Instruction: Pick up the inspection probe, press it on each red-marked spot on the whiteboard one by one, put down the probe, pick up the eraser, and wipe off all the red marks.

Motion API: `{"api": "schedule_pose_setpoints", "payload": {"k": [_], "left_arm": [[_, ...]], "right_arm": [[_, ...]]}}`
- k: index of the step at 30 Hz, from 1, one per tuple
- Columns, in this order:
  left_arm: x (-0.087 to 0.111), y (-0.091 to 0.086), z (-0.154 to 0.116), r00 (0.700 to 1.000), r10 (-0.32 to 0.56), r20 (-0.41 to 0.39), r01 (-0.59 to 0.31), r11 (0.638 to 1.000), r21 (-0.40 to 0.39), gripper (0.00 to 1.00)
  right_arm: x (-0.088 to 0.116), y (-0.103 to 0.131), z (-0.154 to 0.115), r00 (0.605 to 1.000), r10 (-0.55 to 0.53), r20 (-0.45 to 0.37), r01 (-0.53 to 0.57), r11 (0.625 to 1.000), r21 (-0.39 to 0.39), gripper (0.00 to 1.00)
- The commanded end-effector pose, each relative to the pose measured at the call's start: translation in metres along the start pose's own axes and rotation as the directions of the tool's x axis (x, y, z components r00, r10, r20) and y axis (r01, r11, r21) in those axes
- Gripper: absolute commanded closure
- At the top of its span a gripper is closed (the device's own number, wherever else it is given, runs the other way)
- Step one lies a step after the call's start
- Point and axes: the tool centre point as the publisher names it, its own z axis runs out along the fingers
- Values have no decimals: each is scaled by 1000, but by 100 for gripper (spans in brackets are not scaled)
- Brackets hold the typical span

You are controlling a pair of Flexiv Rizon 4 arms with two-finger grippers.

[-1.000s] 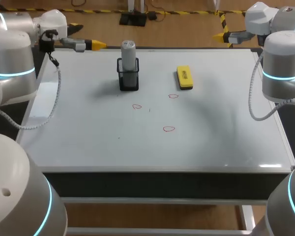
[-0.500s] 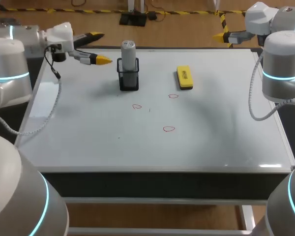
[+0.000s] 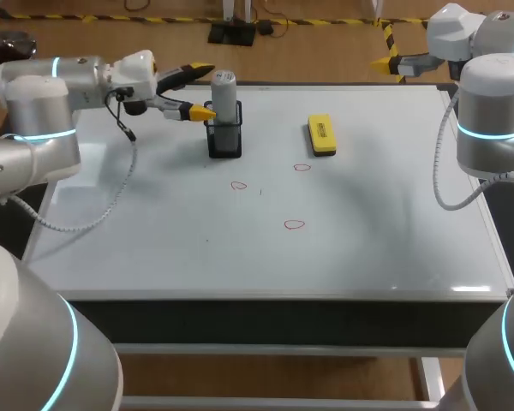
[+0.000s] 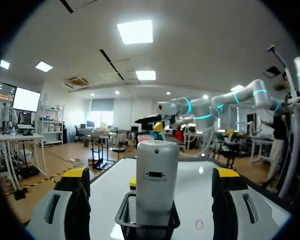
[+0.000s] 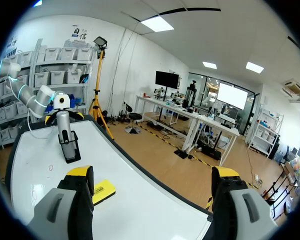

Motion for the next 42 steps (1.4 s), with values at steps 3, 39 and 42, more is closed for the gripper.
{"api": "schedule_pose_setpoints", "payload": {"k": [3, 39, 42], "left_arm": [[6, -3, 21, 999, 9, 41, -8, 1000, -22, 0], [1, 11, 44, 999, -35, 29, 36, 999, -29, 0], [2, 12, 47, 999, -40, 29, 41, 999, -29, 0]], "right_arm": [[0, 0, 0, 1000, 0, -1, 0, 1000, -1, 0], [0, 0, 0, 1000, 0, -1, 0, 1000, -1, 0], [0, 0, 0, 1000, 0, -1, 0, 1000, -1, 0]]}}
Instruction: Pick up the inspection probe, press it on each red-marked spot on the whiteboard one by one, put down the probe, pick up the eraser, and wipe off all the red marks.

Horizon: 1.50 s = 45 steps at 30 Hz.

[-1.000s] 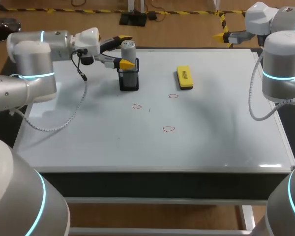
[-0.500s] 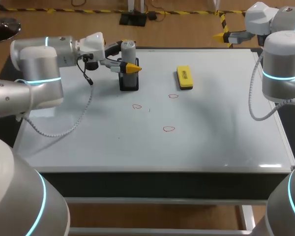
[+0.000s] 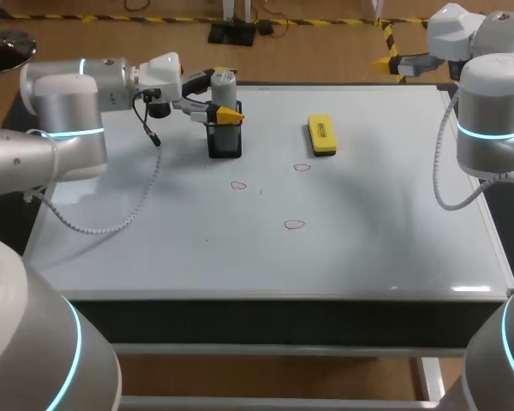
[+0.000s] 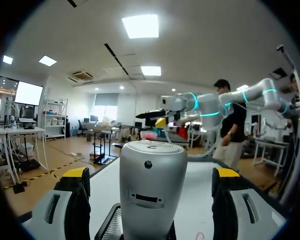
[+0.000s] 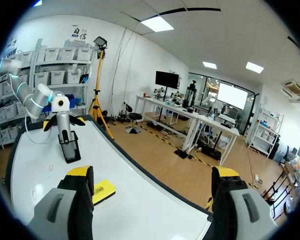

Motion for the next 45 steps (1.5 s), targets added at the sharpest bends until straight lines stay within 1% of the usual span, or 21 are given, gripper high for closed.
{"api": "schedule_pose_setpoints", "payload": {"k": [1, 8, 17, 18, 19, 20, 21, 23, 25, 27, 37, 45], "left_arm": [[-4, 5, 4, 1000, -7, -8, 7, 1000, 4, 0], [-7, 8, 7, 1000, -24, 9, 24, 1000, 11, 0], [-6, 8, 7, 999, -26, 24, 26, 1000, 10, 0], [-6, 8, 7, 999, -26, 23, 26, 1000, 10, 7], [-6, 8, 7, 999, -26, 20, 25, 1000, 10, 18], [-6, 9, 8, 1000, -24, 7, 24, 1000, 20, 39], [-6, 8, 8, 1000, -25, 10, 24, 1000, 17, 51], [-5, 8, 8, 1000, -24, 7, 23, 1000, 16, 62], [-5, 7, 8, 1000, -22, 7, 22, 1000, 17, 76], [-4, 6, 8, 1000, -20, 5, 20, 1000, 16, 100], [1, -3, 6, 1000, 6, -3, -6, 1000, 10, 100], [5, -20, 0, 999, 35, 8, -35, 999, -5, 100]], "right_arm": [[0, 0, 0, 1000, 0, -1, 0, 1000, -1, 0], [0, 0, 0, 1000, 0, -1, 0, 1000, -1, 0], [0, 0, 0, 1000, 0, -1, 0, 1000, -1, 0], [0, 0, 0, 1000, 0, -1, 0, 1000, -1, 0], [0, 0, 0, 1000, 0, -1, 0, 1000, -1, 0], [0, 0, 0, 1000, 0, -1, 0, 1000, -1, 0], [0, 0, 0, 1000, 0, -1, 0, 1000, -1, 0], [0, 0, 0, 1000, 0, -1, 0, 1000, -1, 0], [0, 0, 0, 1000, 0, -1, 0, 1000, -1, 0], [0, 0, 0, 1000, 0, -1, 0, 1000, -1, 0], [0, 0, 0, 1000, 0, -1, 0, 1000, -1, 0], [0, 0, 0, 1000, 0, -1, 0, 1000, -1, 0]]}}
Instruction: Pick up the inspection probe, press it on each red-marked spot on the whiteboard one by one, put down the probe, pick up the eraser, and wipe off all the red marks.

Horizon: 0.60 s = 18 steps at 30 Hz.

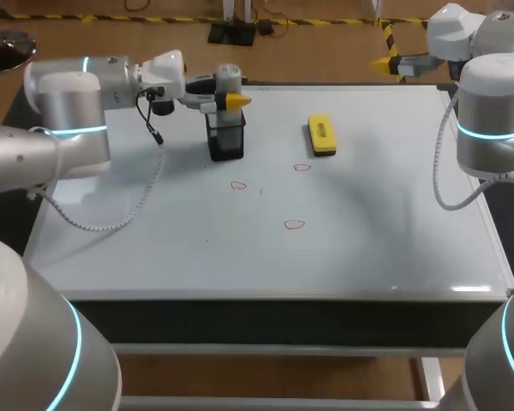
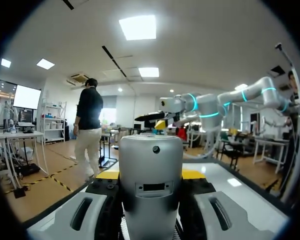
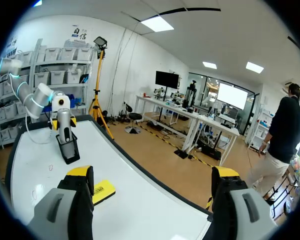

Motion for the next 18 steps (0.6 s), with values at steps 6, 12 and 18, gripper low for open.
{"api": "schedule_pose_setpoints", "payload": {"k": [6, 12, 18], "left_arm": [[10, -25, -13, 999, 21, 42, -20, 1000, -15, 100], [14, -46, -16, 999, 36, 41, -36, 999, -8, 100], [17, -66, -18, 998, 41, 53, -41, 999, -4, 100]], "right_arm": [[0, 0, 0, 1000, 0, -1, 0, 1000, -1, 0], [0, 0, 0, 1000, 0, -1, 0, 1000, -1, 0], [0, 0, 0, 1000, 0, -1, 0, 1000, -1, 0]]}}
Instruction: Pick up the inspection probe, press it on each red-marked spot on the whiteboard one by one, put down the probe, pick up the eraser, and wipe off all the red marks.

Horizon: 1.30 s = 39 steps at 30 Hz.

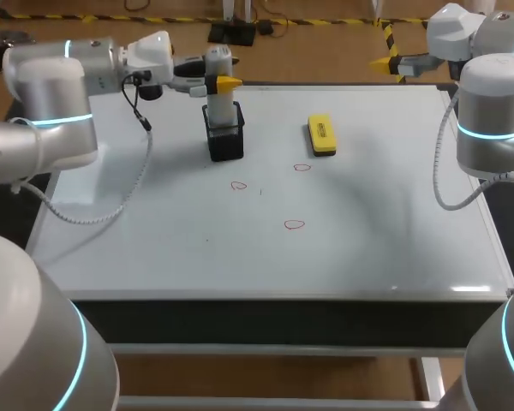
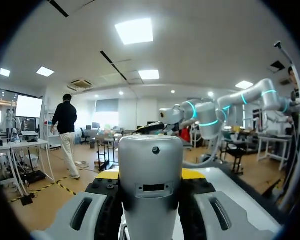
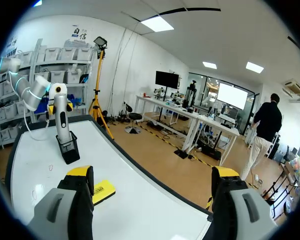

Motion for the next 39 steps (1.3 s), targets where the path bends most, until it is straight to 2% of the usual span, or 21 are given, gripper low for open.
{"api": "schedule_pose_setpoints", "payload": {"k": [1, 11, 18, 25, 30, 39], "left_arm": [[7, -17, -3, 1000, 8, 24, -8, 1000, -10, 100], [15, -55, -11, 999, 38, 24, -39, 998, 43, 100], [17, -74, -40, 997, 45, 65, -47, 999, 24, 100], [19, -73, -82, 990, 35, 134, -33, 999, -18, 100], [19, -65, -107, 991, 53, 122, -46, 997, -60, 100], [14, -43, -136, 994, 66, 90, -63, 998, -30, 100]], "right_arm": [[0, 0, 0, 1000, 0, -1, 0, 1000, -1, 0], [0, 0, 0, 1000, 0, -1, 0, 1000, -1, 0], [0, 0, 0, 1000, 0, -1, 0, 1000, -1, 0], [0, 0, 0, 1000, 0, -1, 0, 1000, -1, 0], [0, 0, 0, 1000, 0, -1, 0, 1000, -1, 0], [0, 0, 0, 1000, 0, -1, 0, 1000, -1, 0]]}}
